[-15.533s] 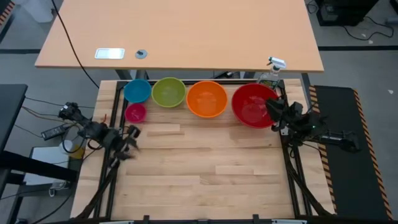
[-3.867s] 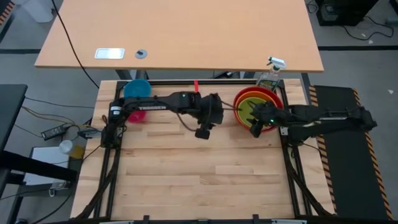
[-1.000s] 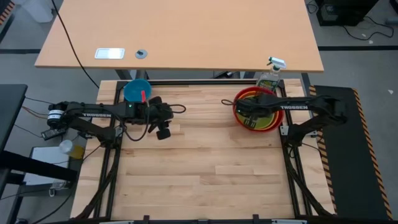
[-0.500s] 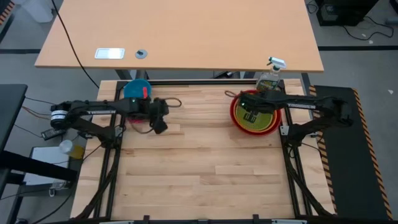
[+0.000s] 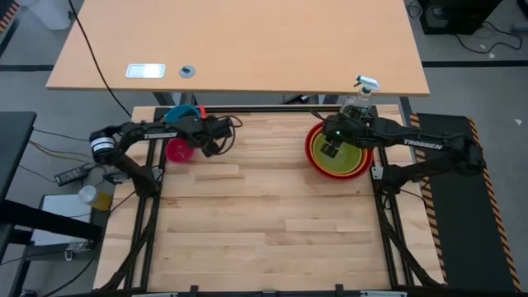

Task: Nest bowls inside each other by size order
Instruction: Stack the blue bowl on top of the green bowl

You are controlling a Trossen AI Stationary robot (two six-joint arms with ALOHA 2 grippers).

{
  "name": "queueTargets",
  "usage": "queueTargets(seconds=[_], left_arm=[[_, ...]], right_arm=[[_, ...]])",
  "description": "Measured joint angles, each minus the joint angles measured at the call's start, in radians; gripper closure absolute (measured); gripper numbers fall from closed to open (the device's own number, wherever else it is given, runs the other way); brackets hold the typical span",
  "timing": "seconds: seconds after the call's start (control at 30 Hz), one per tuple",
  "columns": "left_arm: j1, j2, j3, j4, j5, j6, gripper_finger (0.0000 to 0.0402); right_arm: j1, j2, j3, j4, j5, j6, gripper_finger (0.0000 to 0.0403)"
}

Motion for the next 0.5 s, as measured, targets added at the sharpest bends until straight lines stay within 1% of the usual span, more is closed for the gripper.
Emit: queueTargets(seconds=[0.07, 0.2, 0.27, 0.5], left_arm=[[0.008, 0.018, 0.003, 0.003, -0.026, 0.000, 0.0178], [0.072, 0.065, 0.003, 0.001, -0.012, 0.004, 0.0173], [0.106, 0.088, 0.003, 0.002, 0.004, 0.018, 0.0175], [0.198, 0.175, 0.002, 0.035, 0.014, 0.086, 0.0195]], right_arm=[[0.000, 0.002, 0.000, 0.006, -0.016, -0.001, 0.0233], [0.007, 0.011, 0.000, 0.040, -0.044, -0.004, 0.0233], [0.017, 0.015, 0.000, 0.057, -0.045, -0.008, 0.0233], [0.071, 0.024, 0.000, 0.100, -0.042, -0.015, 0.0233]])
